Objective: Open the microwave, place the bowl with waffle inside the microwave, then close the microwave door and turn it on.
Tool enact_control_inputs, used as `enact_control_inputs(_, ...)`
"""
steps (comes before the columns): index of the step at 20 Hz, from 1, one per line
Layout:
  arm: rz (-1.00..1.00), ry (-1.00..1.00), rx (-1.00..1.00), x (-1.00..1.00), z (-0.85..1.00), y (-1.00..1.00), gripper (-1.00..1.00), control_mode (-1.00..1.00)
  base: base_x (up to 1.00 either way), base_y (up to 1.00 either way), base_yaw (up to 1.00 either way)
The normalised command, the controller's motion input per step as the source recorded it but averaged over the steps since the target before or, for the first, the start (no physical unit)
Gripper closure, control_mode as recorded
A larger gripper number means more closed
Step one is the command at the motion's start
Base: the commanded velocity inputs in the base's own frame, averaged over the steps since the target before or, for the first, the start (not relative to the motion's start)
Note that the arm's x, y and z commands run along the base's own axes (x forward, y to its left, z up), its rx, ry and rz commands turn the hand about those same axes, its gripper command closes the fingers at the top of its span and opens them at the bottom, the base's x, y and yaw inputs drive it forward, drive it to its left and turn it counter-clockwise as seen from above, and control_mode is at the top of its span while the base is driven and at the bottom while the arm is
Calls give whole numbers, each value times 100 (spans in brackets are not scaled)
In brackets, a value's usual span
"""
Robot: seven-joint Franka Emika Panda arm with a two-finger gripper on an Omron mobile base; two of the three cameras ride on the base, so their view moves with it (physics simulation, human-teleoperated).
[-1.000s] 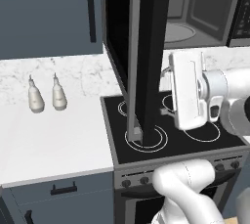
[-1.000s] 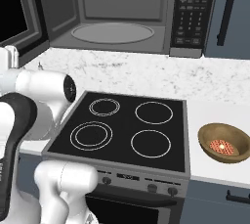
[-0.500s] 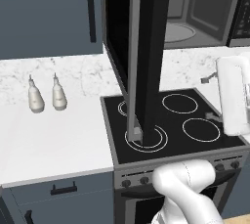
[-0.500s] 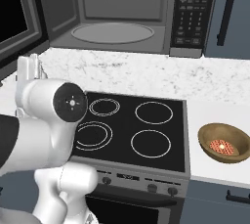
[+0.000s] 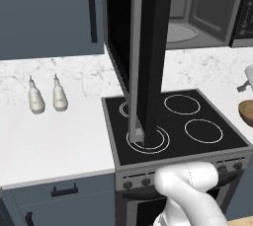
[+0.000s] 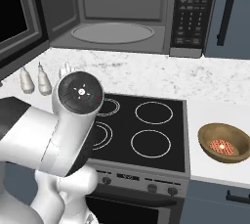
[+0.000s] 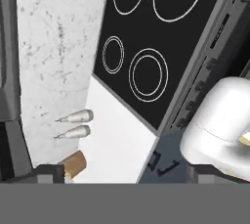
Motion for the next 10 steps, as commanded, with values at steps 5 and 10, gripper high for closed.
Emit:
enact_control_inputs(5,-9,3,-20,24,-59,-99,-100,-100,0,0,0)
enact_control_inputs(10,-17,0,-16,26,-58,-82,-100,-100,0,0,0)
